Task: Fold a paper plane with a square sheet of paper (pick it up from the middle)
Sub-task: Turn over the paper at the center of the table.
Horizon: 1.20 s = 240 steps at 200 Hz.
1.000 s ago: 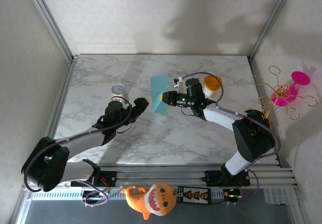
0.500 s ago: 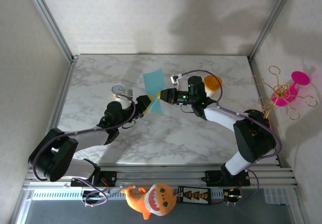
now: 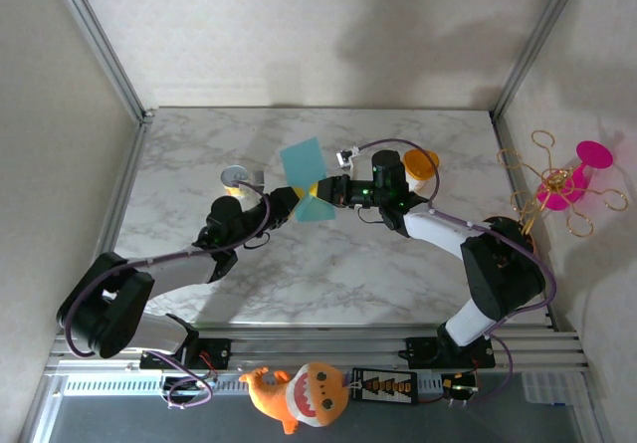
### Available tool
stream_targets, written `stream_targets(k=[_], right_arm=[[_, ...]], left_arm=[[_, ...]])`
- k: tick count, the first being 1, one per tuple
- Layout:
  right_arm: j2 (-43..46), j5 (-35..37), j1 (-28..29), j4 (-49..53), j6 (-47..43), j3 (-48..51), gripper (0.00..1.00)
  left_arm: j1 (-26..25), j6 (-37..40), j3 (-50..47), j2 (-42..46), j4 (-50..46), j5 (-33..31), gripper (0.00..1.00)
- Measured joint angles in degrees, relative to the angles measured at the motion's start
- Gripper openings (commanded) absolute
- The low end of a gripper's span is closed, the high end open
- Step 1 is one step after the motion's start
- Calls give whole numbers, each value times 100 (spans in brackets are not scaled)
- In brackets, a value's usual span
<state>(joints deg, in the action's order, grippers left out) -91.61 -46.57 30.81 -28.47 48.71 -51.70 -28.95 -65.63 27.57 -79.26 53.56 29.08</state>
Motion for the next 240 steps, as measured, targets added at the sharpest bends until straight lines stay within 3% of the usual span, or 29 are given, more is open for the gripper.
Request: stream_targets(k=[42,86,122,187,240], right_arm=[[0,7,-20,85,-4,-9,13],[15,350,-96,625,-280,-101,39],[332,1460,-354,1519,-667,-103,60],[1029,3303,-629,2302,-1261,-70,81],[1182,4118,-629,2500,-1360,179,90]], left_arm=[[0,111,59,-39,-223,9,17],[2,323,203,-39,-726,-74,7],[4,1016,634,48,-2201,-601,7],[-144,2691,2463,57,-6146,-3171,8],[-846,3169,4065,-1200,-8505,-5534,7]])
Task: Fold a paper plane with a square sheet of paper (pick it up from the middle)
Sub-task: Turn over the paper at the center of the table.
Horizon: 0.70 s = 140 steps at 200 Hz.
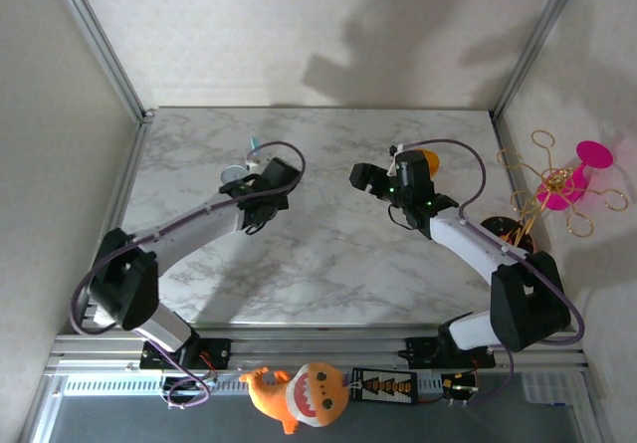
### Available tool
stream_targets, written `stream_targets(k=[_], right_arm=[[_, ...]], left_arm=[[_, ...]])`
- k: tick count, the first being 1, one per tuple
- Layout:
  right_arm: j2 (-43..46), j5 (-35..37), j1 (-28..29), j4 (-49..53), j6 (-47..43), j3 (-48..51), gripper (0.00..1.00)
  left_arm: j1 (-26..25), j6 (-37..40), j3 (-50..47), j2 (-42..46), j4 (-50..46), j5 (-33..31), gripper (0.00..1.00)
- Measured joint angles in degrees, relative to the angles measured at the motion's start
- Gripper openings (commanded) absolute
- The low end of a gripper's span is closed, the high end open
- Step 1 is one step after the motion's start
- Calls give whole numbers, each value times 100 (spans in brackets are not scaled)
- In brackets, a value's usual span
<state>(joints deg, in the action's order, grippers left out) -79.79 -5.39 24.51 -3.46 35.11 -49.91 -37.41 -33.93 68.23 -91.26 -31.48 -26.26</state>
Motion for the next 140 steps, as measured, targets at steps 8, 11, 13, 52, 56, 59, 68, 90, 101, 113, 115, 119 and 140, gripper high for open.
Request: stream_targets(k=[8,11,13,52,56,59,68,90,101,113,115,119,140], right_arm=[[63,122,0,11,2,68,91],[85,160,0,20,4,90,90],[101,201,0,26,4,105,91],[428,761,0,114,44,289,91],[450,798,0,114,44,297,91],[470,844,0,114,44,306,91],[518,909,0,116,46,323,91],[597,1058,-2,136,48,345,91],[623,1121,-4,138,61,361,91],[664,1191,-11,142,90,407,91],[669,1204,-13,142,92,417,90],[684,1228,-15,155,107,433,90],[706,1327,-52,247,173,466,90]], left_arm=[[-87,-7,164,-227,-269,-247,7],[-122,-7,221,-315,-361,-332,7],[-142,-4,262,-367,-424,-387,7],[-496,-17,922,-1480,-1169,-964,8],[-527,-20,990,-1593,-1198,-977,8],[-555,-20,1060,-1692,-1239,-986,9],[-634,-28,1231,-1952,-1285,-990,11],[-817,-37,1681,-2583,-1390,-918,22],[-883,-61,1843,-2826,-1353,-776,29],[-927,-96,1882,-2962,-1266,-538,35],[-929,-76,1882,-2973,-1252,-487,36],[-933,-105,1882,-2988,-1233,-400,38],[-909,-125,1858,-2962,-949,144,50]])
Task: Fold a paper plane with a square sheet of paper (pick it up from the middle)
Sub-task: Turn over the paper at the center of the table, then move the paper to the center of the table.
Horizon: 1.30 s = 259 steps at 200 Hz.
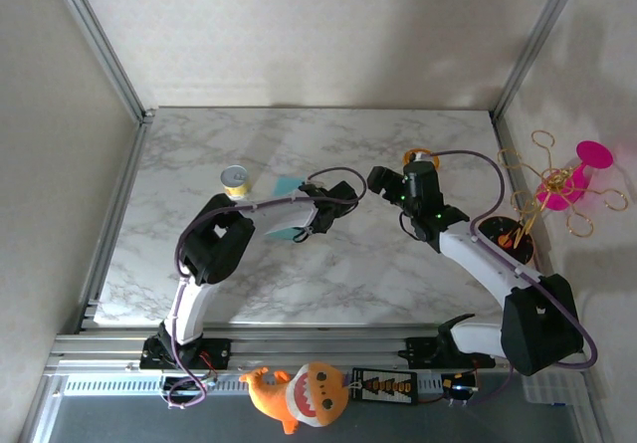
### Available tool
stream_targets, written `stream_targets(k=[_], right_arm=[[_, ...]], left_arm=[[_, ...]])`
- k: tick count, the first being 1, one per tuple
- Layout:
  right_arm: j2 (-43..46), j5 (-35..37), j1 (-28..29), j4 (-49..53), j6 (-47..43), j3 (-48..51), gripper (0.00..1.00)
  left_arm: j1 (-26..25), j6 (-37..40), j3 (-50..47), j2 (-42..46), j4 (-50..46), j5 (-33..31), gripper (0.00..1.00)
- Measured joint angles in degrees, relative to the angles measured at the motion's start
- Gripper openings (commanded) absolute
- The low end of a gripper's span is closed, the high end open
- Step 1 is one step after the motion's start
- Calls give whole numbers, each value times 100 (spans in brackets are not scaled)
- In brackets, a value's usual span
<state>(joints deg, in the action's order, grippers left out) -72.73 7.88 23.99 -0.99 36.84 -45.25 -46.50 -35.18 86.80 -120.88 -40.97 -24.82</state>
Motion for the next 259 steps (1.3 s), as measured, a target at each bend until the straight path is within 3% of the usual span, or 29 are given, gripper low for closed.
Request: stream_targets(k=[29,62,96,130,193,259], right_arm=[[-39,2,-48,96,20,0,88],[-501,-273,-48,208,-26,-181,83],[-1231,-732,195,234,-33,-597,81],[-2133,-1281,973,153,103,-1169,76],[-3571,-2575,1989,-57,372,-2107,70],[-4089,-2957,2131,42,378,-2533,69]], left_arm=[[136,48,-487,450,704,925,58],[511,-61,-1305,1622,1464,1722,67],[1106,-264,-2267,3064,2122,1884,89],[1591,-402,-3220,4315,2452,1690,99],[2358,-455,-4153,5759,2708,1493,99],[2573,-597,-4371,5882,2815,1565,100]])
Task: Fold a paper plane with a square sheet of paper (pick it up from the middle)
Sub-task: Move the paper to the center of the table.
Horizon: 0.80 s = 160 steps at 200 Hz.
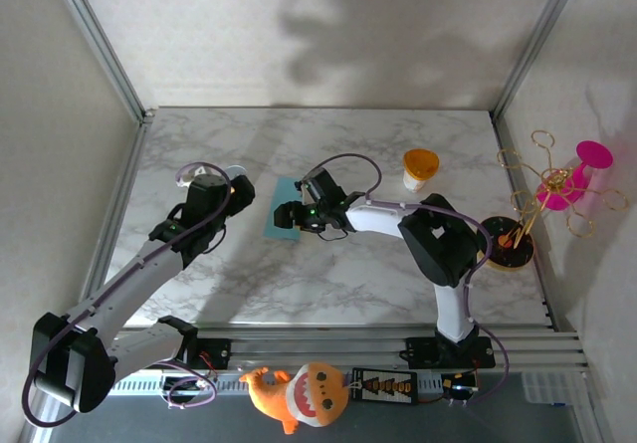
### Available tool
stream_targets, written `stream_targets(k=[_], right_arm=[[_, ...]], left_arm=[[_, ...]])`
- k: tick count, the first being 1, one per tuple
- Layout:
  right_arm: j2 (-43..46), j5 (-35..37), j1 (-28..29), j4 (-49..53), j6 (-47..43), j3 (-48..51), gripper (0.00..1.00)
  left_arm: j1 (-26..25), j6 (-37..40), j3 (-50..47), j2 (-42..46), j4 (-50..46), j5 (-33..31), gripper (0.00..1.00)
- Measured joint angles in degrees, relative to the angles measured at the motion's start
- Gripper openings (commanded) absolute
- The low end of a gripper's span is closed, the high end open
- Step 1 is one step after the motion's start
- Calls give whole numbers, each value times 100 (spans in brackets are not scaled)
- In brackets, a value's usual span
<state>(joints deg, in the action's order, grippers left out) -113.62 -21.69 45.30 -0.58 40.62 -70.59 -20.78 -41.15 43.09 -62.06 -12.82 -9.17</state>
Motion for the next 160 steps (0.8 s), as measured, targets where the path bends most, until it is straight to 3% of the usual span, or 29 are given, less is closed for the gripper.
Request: stream_targets(k=[92,160], right_arm=[[-192,260,-22,632,-901,-133,70],[767,407,-713,1318,-2361,903,70]], left_arm=[[17,-48,-4,-243,131,278,100],[26,-48,-22,-507,280,634,99]])
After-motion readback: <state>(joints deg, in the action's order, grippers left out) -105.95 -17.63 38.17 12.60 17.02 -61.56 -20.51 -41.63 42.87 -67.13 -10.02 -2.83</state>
